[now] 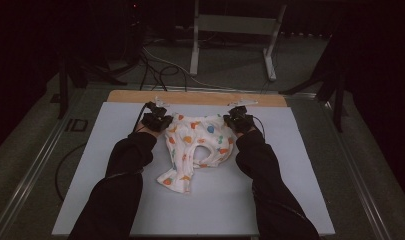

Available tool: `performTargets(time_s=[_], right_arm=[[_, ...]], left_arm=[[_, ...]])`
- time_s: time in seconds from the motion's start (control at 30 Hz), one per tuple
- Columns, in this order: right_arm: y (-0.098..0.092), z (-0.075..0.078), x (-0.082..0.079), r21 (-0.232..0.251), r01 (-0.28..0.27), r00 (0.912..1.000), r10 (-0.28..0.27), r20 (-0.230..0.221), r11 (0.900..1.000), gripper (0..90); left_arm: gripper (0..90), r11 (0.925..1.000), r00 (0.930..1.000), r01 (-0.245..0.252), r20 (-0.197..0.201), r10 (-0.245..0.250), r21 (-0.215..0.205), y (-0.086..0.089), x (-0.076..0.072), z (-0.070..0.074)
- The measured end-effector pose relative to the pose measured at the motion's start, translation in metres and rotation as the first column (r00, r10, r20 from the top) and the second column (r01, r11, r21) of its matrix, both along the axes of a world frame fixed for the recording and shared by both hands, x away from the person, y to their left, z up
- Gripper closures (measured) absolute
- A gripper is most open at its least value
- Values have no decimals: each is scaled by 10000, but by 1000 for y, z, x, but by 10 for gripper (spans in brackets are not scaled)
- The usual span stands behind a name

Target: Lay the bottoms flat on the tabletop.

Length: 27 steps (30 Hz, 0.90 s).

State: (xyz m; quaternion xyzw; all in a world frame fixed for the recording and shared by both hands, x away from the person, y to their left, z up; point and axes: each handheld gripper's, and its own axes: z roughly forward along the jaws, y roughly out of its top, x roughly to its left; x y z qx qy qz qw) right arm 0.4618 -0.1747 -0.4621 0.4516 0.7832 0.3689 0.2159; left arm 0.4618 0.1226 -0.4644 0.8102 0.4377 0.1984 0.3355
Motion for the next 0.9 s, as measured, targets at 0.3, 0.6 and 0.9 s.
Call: performTargets(time_s=[0.3, 0.6, 0.9], right_arm=[[-3, -10, 5, 36, 111, 9997, -110, -222, 9999, 633], [-5, -5, -2, 713, -164, 9981, 206, -586, 9973, 295], [-4, 5, -14, 1123, -1163, 9914, 1221, -467, 9868, 102]], left_arm=[[436, 9998, 9992, -94, -402, 88, -158, -4, 5, -9], [116, 9944, 9983, 119, -563, -179, -1051, 2, -2, -3], [11, 9884, 9951, 706, -587, -791, -1348, 2, -15, 7]])
